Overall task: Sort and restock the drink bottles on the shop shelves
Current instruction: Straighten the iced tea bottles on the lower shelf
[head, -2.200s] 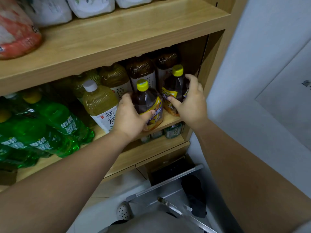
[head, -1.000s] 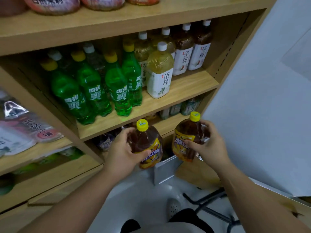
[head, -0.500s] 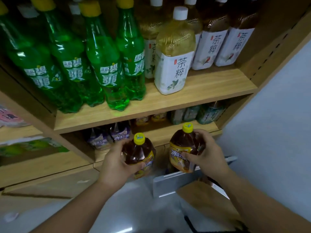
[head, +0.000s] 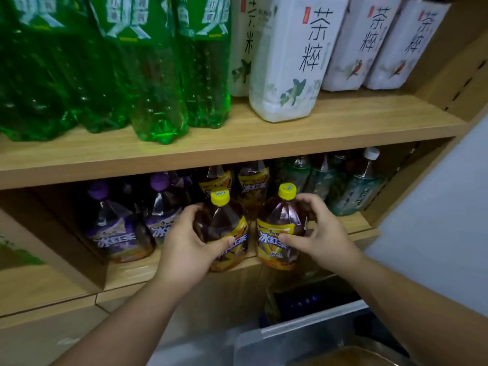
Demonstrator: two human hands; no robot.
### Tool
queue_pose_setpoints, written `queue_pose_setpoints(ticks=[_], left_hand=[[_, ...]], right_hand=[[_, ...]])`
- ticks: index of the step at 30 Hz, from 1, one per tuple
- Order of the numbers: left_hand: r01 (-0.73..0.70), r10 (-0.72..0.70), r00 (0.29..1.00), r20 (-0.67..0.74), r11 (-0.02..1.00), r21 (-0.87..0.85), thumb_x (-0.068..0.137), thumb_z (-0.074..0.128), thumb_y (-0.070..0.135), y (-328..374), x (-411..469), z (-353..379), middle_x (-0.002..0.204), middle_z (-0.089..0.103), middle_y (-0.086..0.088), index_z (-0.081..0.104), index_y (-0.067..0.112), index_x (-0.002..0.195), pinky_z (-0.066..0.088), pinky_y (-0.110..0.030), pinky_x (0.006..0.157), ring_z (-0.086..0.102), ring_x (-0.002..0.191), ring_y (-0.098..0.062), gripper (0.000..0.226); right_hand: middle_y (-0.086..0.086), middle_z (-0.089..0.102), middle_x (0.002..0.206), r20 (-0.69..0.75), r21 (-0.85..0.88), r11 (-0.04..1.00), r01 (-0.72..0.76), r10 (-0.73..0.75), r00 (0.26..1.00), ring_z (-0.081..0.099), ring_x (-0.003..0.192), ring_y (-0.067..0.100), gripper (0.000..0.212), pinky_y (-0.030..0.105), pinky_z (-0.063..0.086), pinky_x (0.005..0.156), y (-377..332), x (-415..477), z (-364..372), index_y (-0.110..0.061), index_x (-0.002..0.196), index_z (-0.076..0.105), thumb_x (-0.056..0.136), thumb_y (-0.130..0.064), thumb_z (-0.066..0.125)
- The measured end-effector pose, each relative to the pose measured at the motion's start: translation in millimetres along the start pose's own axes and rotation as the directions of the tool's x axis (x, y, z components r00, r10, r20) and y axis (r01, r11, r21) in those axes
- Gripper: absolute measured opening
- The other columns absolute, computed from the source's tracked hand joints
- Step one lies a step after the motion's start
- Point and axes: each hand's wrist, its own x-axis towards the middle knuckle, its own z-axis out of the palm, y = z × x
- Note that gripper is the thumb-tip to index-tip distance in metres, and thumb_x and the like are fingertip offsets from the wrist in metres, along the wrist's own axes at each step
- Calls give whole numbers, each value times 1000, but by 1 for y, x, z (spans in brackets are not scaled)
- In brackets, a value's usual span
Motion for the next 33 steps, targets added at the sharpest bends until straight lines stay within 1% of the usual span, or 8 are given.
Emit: queue_pose_setpoints(ticks=[4, 8, 11, 14, 18, 22, 28, 33], left_hand=[[-87, 86, 996, 15, 994, 69, 65, 96, 34, -10, 7, 1, 113, 70, 13, 58, 25, 133, 47, -15, 84, 66, 101, -2, 79], [-132, 131, 991, 17, 984, 123, 65, 92, 49, -17, 8, 4, 120, 68, 10, 52, 26, 141, 54, -37, 98, 65, 107, -7, 88], [-206, 201, 979, 42, 959, 195, 70, 88, 50, -16, 8, 3, 134, 63, 4, 46, 23, 149, 50, -40, 106, 60, 122, -13, 93], [-300, 315, 949, 14, 888, 349, 74, 86, 46, -15, 4, 5, 144, 56, -2, 42, 16, 153, 43, -36, 113, 53, 133, -19, 96], [-444, 586, 808, -66, 678, 586, 75, 83, 43, -24, -1, 11, 135, 60, -11, 51, 8, 145, 49, -44, 103, 56, 123, -29, 85], [-567, 779, 628, -2, 459, 685, 78, 85, 29, -39, -4, 20, 143, 53, -23, 47, 20, 145, 52, -57, 95, 54, 118, -42, 78], [-457, 699, 711, 75, 379, 805, 70, 86, 50, -44, 2, 23, 150, 45, -26, 49, 33, 148, 12, -68, 118, 42, 139, -45, 88], [-413, 690, 719, 78, 335, 847, 70, 85, 53, -41, 18, 21, 149, 45, -27, 47, 32, 149, 4, -69, 117, 40, 141, -45, 90]], right_hand=[[-18, 65, 119, 36, 25, 999, 47, -47, 998, 62, 110, -8, 70, 21, 59, 84, 8, 12, 0, -33, 128, 49, 73, -19, 90], [-29, 63, 116, 73, 17, 995, 103, -104, 992, 64, 114, 1, 74, 37, 60, 94, 17, 20, -1, -36, 129, 48, 67, -37, 88], [-34, 61, 118, 79, -43, 988, 150, -146, 986, 61, 116, -4, 73, 38, 57, 100, 24, 21, 0, -45, 129, 47, 66, -43, 85], [-21, 54, 134, 61, -170, 971, 167, -159, 985, 55, 125, 5, 82, 42, 53, 106, 27, 24, -3, -53, 136, 43, 65, -57, 83], [-4, 44, 146, 42, -322, 936, 140, -134, 990, 47, 135, 18, 93, 39, 43, 113, 23, 25, -3, -45, 156, 27, 80, -44, 81], [-2, 44, 148, 51, -371, 918, 141, -132, 990, 48, 136, 19, 94, 36, 41, 113, 19, 26, -2, -41, 159, 23, 84, -41, 79], [-1, 46, 153, 27, -390, 912, 129, -129, 991, 47, 139, 20, 96, 35, 41, 112, 19, 26, -1, -39, 160, 21, 84, -41, 79], [-6, 50, 153, 12, -334, 932, 139, -144, 990, 46, 139, 15, 93, 25, 39, 103, 20, 26, 2, -37, 159, 26, 85, -31, 81]])
